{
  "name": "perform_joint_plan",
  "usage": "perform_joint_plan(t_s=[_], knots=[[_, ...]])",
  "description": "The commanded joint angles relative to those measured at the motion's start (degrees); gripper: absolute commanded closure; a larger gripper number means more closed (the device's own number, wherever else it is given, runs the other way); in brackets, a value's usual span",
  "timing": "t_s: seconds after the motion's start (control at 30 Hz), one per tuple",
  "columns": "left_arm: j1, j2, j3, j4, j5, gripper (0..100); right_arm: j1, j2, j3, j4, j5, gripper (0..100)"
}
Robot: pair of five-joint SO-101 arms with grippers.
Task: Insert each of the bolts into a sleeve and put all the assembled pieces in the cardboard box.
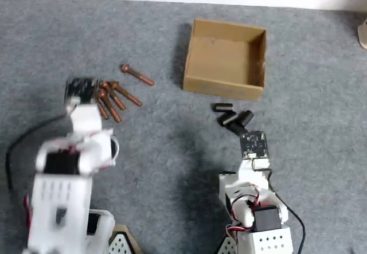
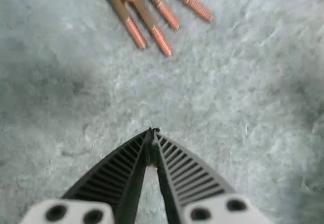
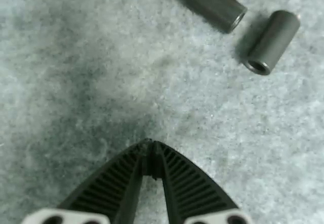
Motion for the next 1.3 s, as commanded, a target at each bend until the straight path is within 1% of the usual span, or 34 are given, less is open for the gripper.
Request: perform_joint_plan(t_s=[0.0,0.2,0.23,0.33,0.4,0.47,0.6,0.67,0.87,0.97,1.03,1.1,1.27], knots=[[-0.2,14.5,-10.3,-0.3,0.6,99,-0.7,-0.6,8.5,0.2,-0.5,99.3],[-0.5,32.0,-21.6,-0.3,0.8,99,-0.7,-0.6,8.5,0.2,-0.4,99.3],[-1.2,34.5,-23.2,-0.3,2.0,99,-0.7,-0.6,8.5,0.2,-0.4,99.3],[-3.1,41.5,-28.7,-0.5,11.3,99,-0.7,-0.6,8.5,0.2,-0.4,99.3],[-4.5,45.7,-31.9,-2.2,17.2,99,-0.7,-0.6,8.5,0.2,-0.4,99.3],[-5.8,49.5,-33.9,-4.2,20.3,99,-0.7,-0.6,8.5,0.2,-0.4,99.3],[-7.7,55.7,-35.4,-9.8,20.5,99,-0.7,-0.6,8.5,0.2,-0.4,99.3],[-8.1,58.2,-35.6,-13.4,20.5,97,-0.7,-0.6,8.5,0.2,-0.4,99.3],[-7.8,64.0,-35.6,-18.2,20.7,80,-0.7,-0.6,8.5,0.3,-0.4,99.3],[-8.3,66.3,-36.8,-20.9,20.8,73,-0.7,-0.6,8.5,0.3,-0.4,99.3],[-9.3,68.1,-39.5,-20.2,20.8,71,-0.7,-0.6,8.5,0.3,-0.4,99.3],[-10.4,69.9,-42.9,-18.3,20.8,71,-0.7,-0.6,8.5,0.3,-0.4,99.3],[-12.1,75.8,-50.3,-12.7,20.8,76,-0.7,-0.6,8.5,0.3,-0.4,99.3]])
